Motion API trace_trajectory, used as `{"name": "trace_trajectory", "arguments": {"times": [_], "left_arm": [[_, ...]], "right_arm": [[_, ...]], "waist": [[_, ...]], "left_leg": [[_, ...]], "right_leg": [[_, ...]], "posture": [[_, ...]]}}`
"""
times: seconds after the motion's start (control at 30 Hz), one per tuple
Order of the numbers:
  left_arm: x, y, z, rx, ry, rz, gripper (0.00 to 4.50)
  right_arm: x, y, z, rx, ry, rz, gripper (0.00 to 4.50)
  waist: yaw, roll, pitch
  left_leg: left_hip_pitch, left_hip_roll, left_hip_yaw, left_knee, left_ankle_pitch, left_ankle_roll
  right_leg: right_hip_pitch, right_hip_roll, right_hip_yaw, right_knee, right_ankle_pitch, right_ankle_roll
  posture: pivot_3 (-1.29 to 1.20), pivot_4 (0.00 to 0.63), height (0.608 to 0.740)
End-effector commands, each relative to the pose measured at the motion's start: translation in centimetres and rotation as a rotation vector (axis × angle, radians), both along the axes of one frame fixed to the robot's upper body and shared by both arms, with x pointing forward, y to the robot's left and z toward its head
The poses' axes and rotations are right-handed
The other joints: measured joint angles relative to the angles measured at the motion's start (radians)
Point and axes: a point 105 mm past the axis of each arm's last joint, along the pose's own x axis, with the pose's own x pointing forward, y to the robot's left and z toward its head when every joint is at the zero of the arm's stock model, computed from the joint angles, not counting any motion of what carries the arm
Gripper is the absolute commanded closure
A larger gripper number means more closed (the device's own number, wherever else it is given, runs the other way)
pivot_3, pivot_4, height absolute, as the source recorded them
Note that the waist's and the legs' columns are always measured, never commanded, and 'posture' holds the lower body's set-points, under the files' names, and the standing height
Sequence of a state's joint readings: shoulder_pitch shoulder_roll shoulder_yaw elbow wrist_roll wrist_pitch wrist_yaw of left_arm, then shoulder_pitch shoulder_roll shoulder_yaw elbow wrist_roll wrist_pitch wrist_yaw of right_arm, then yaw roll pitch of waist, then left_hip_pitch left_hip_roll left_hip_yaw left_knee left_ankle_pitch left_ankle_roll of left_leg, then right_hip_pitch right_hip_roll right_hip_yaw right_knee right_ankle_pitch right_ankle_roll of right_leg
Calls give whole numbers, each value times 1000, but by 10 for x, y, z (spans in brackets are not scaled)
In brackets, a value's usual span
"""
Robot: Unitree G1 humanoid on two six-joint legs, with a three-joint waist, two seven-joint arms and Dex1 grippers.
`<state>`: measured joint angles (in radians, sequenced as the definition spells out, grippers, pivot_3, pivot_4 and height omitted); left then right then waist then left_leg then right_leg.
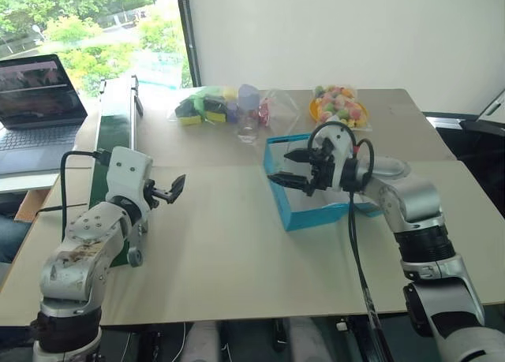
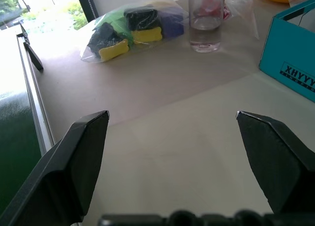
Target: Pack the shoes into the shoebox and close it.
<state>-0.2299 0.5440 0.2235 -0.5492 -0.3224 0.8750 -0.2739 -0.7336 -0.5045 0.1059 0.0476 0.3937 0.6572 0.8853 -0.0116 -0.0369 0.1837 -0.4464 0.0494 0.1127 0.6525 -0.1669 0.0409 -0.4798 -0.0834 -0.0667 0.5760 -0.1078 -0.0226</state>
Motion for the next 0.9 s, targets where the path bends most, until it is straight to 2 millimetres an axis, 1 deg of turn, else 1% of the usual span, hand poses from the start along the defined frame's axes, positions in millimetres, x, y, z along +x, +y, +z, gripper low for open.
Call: {"name": "trace_trajectory", "arguments": {"times": [0.03,0.1,0.13,0.2,0.23,0.3,0.43,0.53,0.63,0.73,0.83,0.9], "left_arm": [[3,17,14,11,-71,90,77],[6,52,22,-48,-123,281,77],[5,66,25,-64,-139,352,77],[2,82,28,-75,-167,437,77],[1,87,28,-77,-177,463,77],[-3,97,24,-103,-175,514,77],[-7,107,18,-158,-175,564,77],[-8,107,14,-160,-167,564,77],[-9,108,11,-161,-160,569,77],[-10,112,8,-162,-156,583,77],[-7,114,4,-159,-149,578,77],[-3,114,-3,-155,-136,565,77]], "right_arm": [[2,-1,12,2,-66,-6,0],[7,-1,16,6,-83,-25,0],[10,0,19,11,-91,-31,0],[15,4,24,29,-106,-33,0],[17,6,26,37,-111,-33,0],[21,16,33,65,-123,-18,0],[25,34,43,113,-142,28,0],[26,43,44,125,-151,53,0],[28,46,43,122,-158,47,0],[27,46,41,128,-148,57,0],[25,47,41,135,-140,67,0],[22,48,41,142,-136,75,0]], "waist": [[0,0,0],[0,0,0],[-1,0,0],[-4,0,0],[-6,0,0],[-4,0,0],[-3,0,0],[1,0,0],[3,0,0],[0,0,0],[-1,0,0],[-1,0,0]], "left_leg": [[0,0,0,0,0,0],[0,0,0,0,0,0],[0,0,0,0,0,0],[0,0,0,0,0,0],[1,0,0,0,0,0],[1,0,0,0,0,0],[1,0,0,0,0,0],[1,0,0,0,0,0],[0,0,1,-1,0,0],[-1,-1,2,-1,0,0],[0,0,2,-1,0,0],[0,0,2,-1,0,0]], "right_leg": [[0,0,0,0,0,0],[0,0,0,0,0,0],[0,0,0,0,0,0],[0,0,0,0,0,0],[0,0,0,0,0,0],[0,0,0,1,0,0],[0,0,0,1,0,0],[0,0,-1,1,0,0],[0,-1,-1,1,0,0],[-1,-3,-1,1,0,0],[-1,-3,-1,1,0,0],[-1,-3,-2,1,0,0]], "posture": [[0,150,738],[0,150,738],[0,150,738],[0,150,738],[0,150,738],[0,150,738],[0,150,738],[0,150,738],[0,150,738],[0,150,738],[0,150,738],[0,150,738]]}}
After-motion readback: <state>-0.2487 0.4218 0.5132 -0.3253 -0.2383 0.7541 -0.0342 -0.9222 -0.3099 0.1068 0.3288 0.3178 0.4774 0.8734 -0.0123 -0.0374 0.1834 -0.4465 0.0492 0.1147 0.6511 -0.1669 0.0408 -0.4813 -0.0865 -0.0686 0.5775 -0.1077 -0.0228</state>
